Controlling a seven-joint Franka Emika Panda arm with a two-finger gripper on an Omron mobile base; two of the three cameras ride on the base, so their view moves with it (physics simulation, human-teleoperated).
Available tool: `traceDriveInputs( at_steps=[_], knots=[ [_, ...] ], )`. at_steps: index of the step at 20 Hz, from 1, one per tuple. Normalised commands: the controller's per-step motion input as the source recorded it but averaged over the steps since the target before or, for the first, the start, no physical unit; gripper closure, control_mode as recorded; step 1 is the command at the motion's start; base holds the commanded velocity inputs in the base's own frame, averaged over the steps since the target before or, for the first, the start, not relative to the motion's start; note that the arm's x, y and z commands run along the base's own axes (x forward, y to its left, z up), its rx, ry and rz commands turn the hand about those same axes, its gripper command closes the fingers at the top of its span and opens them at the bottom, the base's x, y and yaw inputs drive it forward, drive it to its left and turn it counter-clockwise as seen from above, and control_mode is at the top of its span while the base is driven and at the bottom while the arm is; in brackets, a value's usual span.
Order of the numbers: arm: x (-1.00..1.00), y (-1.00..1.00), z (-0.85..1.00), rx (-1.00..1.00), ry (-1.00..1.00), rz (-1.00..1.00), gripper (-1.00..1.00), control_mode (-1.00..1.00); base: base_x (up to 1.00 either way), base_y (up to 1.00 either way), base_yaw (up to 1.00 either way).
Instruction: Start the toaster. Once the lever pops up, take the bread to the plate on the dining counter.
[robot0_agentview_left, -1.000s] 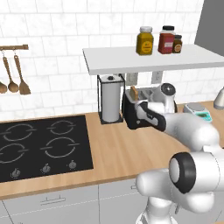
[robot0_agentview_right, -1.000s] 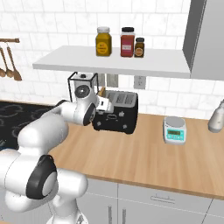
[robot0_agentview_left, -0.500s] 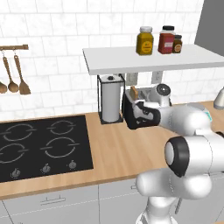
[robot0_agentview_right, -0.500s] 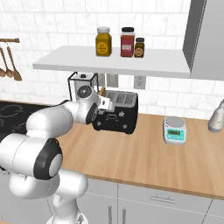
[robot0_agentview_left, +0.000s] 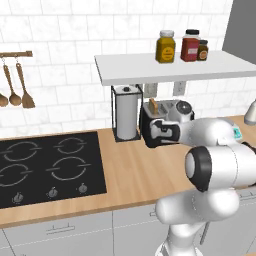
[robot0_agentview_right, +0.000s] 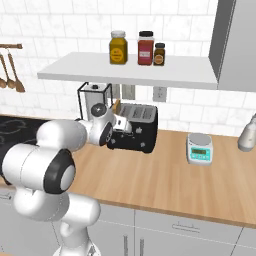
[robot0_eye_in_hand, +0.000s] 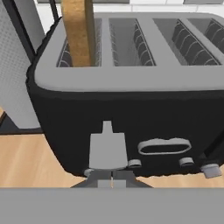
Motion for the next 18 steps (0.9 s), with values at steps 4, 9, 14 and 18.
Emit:
traceDriveInputs(
  at_steps=[4,9,14,18],
  knots=[
    [0.0,0.0,-0.41,0.0,0.03,0.0,1.0,-1.0,0.0,0.0,0.0],
    [-0.03,0.0,-0.13,0.0,-0.01,0.0,1.0,-1.0,0.0,0.0,0.0],
    [-0.17,-0.09,0.43,0.0,-0.15,0.0,1.0,-1.0,0.0,0.0,0.0],
    [0.06,0.0,0.66,0.0,-0.04,0.0,1.0,-1.0,0.0,0.0,0.0]
  ],
)
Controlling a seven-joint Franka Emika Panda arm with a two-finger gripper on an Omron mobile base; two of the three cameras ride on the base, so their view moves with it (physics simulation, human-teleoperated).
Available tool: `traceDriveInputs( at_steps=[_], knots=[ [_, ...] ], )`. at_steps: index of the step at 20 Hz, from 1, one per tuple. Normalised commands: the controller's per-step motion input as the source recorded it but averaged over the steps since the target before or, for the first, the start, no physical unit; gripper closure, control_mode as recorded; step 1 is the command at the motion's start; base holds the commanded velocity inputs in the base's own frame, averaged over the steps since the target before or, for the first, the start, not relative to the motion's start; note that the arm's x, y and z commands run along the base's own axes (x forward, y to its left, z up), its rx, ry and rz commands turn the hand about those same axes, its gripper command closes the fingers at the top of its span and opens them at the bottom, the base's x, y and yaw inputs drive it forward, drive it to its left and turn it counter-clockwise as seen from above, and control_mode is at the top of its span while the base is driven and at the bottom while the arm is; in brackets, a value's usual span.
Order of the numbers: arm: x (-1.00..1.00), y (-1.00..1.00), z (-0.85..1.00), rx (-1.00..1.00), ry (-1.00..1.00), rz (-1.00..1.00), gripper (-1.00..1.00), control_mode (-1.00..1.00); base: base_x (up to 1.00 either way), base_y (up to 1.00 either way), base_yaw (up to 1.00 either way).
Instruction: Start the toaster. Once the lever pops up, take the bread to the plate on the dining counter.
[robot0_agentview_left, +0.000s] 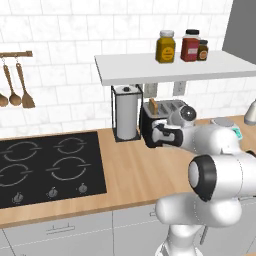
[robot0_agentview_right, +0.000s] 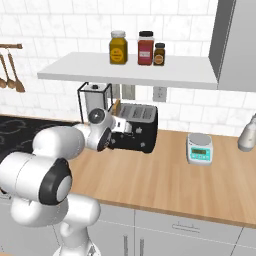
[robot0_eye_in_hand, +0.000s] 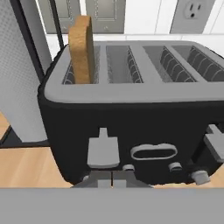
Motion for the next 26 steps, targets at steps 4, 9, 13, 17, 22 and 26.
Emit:
traceDriveInputs(
  at_steps=[4,9,13,17,22,26],
  knots=[
    [0.48,0.0,0.26,0.0,0.03,0.0,1.0,-1.0,0.0,0.0,0.0],
    [0.23,-0.03,-0.22,0.0,0.08,0.0,1.0,-1.0,0.0,0.0,0.0],
    [0.0,0.0,-0.51,0.0,0.09,0.0,1.0,-1.0,0.0,0.0,0.0],
    [0.0,0.0,-0.26,0.0,0.05,0.0,1.0,-1.0,0.0,0.0,0.0],
    [0.0,0.0,-0.25,0.0,0.06,0.0,1.0,-1.0,0.0,0.0,0.0],
    [0.0,0.0,-0.49,0.0,0.08,0.0,1.0,-1.0,0.0,0.0,0.0]
  ],
)
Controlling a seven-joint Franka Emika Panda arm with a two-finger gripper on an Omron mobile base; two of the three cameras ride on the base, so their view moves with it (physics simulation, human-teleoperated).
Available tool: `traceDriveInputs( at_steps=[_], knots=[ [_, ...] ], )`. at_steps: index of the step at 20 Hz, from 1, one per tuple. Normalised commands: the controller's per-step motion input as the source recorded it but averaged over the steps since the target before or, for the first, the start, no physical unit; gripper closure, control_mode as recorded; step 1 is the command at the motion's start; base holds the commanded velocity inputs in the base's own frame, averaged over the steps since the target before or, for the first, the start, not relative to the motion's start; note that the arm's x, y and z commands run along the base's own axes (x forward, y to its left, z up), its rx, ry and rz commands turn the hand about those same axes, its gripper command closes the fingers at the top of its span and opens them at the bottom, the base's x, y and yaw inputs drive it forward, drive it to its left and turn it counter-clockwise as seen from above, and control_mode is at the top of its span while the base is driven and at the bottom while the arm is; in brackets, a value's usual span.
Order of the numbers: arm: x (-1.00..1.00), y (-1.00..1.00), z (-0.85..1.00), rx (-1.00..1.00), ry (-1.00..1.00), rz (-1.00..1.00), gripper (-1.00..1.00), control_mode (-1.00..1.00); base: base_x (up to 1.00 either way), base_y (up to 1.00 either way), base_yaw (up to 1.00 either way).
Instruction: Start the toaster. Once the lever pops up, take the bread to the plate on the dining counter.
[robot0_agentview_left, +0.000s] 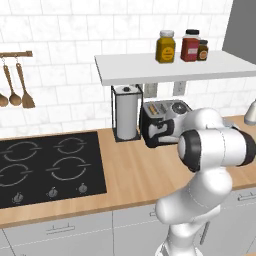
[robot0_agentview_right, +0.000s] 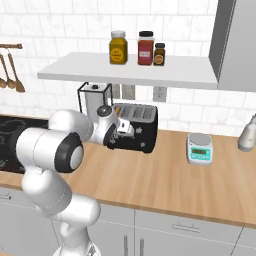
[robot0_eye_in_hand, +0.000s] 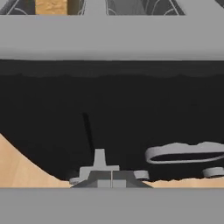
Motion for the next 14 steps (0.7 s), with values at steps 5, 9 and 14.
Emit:
traceDriveInputs(
  at_steps=[5,9,14],
  knots=[
    [0.0,0.0,-0.26,0.0,0.04,0.0,1.0,-1.0,0.0,0.0,0.0],
    [-0.1,0.0,0.01,0.0,-0.04,0.0,1.0,-1.0,0.0,0.0,0.0],
    [-0.38,0.0,0.36,0.0,-0.19,0.0,1.0,-1.0,0.0,0.0,0.0]
  ],
)
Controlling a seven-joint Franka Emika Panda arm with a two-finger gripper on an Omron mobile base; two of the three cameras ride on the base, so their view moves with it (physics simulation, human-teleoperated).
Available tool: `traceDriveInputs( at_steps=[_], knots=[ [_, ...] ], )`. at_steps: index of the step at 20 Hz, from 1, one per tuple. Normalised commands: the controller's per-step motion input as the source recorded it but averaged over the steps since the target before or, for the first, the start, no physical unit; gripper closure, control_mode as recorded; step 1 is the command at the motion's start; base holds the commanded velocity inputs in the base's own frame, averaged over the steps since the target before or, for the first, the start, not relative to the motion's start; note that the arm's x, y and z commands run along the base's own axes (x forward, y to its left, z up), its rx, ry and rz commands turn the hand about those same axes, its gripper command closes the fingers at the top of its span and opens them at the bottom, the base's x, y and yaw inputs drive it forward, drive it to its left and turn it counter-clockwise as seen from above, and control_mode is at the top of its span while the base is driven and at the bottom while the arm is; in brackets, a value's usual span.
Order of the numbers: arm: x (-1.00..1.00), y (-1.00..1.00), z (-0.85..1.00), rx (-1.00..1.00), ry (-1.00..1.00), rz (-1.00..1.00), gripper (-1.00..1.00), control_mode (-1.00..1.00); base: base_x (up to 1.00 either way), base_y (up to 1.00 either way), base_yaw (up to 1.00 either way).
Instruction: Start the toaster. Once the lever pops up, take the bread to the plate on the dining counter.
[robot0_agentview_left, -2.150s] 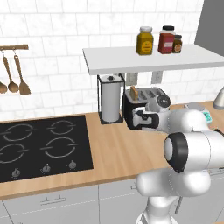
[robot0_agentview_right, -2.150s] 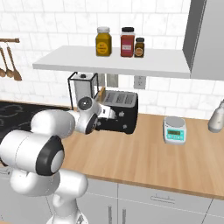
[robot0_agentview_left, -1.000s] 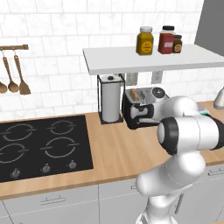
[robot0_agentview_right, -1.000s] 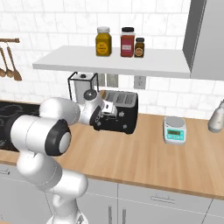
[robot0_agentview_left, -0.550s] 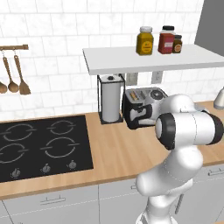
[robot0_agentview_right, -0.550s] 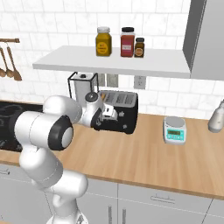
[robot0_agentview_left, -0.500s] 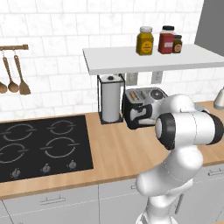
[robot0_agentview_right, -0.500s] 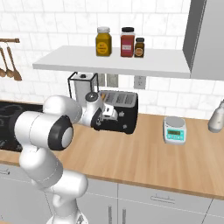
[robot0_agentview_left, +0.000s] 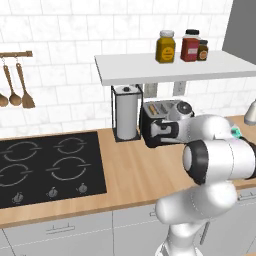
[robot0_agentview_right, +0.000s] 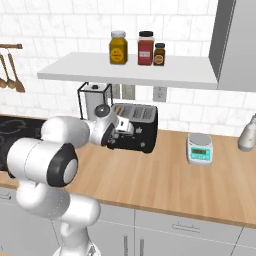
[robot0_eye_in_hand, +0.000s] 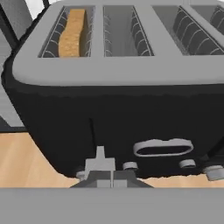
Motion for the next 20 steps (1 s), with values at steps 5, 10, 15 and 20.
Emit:
traceDriveInputs(
  at_steps=[5,10,15,20],
  knots=[
    [-0.65,0.0,0.44,0.0,-0.15,0.0,1.0,-1.0,0.0,0.0,0.0],
    [-0.61,0.34,0.68,-0.02,-0.04,0.0,1.0,-1.0,0.0,0.0,0.0],
    [-0.49,0.61,0.79,-0.1,0.06,0.0,1.0,-1.0,0.0,0.0,0.0],
    [-0.53,0.65,0.26,-0.12,0.05,0.01,1.0,-1.0,0.0,0.0,0.0]
  ],
)
